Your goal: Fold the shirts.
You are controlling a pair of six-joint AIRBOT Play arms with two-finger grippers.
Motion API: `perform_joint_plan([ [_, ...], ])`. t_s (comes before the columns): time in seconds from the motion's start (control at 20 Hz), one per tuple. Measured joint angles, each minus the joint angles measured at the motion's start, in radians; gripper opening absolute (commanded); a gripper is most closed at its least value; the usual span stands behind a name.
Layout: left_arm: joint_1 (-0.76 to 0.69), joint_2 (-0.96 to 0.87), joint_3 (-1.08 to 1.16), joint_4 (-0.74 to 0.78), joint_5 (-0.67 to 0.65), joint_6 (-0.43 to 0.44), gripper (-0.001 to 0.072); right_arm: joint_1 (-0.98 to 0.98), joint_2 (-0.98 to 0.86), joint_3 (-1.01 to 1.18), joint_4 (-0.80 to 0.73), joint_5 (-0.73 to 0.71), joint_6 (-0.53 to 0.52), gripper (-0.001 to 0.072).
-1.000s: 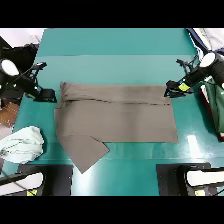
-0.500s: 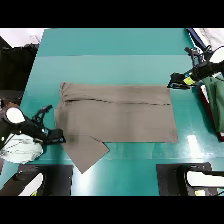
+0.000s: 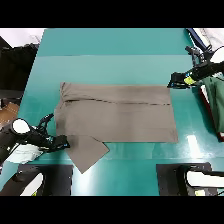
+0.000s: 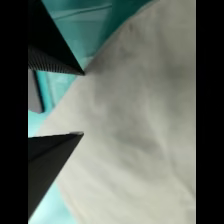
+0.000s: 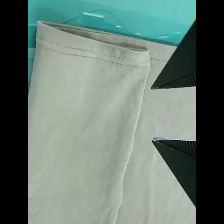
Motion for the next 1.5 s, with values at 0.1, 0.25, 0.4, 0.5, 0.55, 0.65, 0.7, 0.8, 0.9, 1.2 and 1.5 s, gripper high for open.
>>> perform_joint_plan([
  [0.1,0.0,0.001,-0.016,-0.013,0.021,0.0,0.0422,0.0,0.0,0.0,0.0,0.0,-0.001,0.0368],
  [0.25,0.0,0.003,-0.036,-0.025,0.045,-0.001,0.0212,0.0,0.0,0.0,0.0,0.0,-0.001,0.0368],
  [0.4,0.0,0.0,-0.05,-0.029,0.072,-0.002,0.0029,0.0,0.0,0.0,0.0,0.006,-0.001,0.0368],
  [0.5,0.0,0.0,-0.053,-0.05,0.092,-0.002,0.0029,-0.001,0.0,0.0,0.0,0.018,-0.002,0.0368],
  [0.55,-0.001,-0.001,-0.052,-0.061,0.105,0.0,0.0029,-0.003,0.001,0.0,0.0,0.028,-0.004,0.0367],
  [0.65,0.0,0.0,-0.034,-0.064,0.116,0.012,0.0029,-0.013,0.005,-0.003,0.0,0.069,-0.018,0.0367],
  [0.7,0.0,0.0,-0.019,-0.07,0.112,0.021,0.0029,-0.023,0.013,-0.017,0.0,0.092,-0.026,0.0367],
  [0.8,0.0,0.0,0.022,-0.083,0.086,0.043,0.0029,-0.058,0.05,-0.084,-0.002,0.129,-0.037,0.0368],
  [0.9,0.0,0.001,0.061,-0.09,0.066,0.059,0.003,-0.107,0.109,-0.198,-0.004,0.147,-0.046,0.0368],
  [1.2,0.0,0.0,0.102,-0.097,0.042,0.078,0.0029,-0.262,0.306,-0.619,-0.008,0.105,-0.109,0.0369],
  [1.5,0.0,0.001,0.108,-0.098,0.032,0.097,0.0029,-0.323,0.415,-0.845,-0.004,0.038,-0.145,0.0369],
])
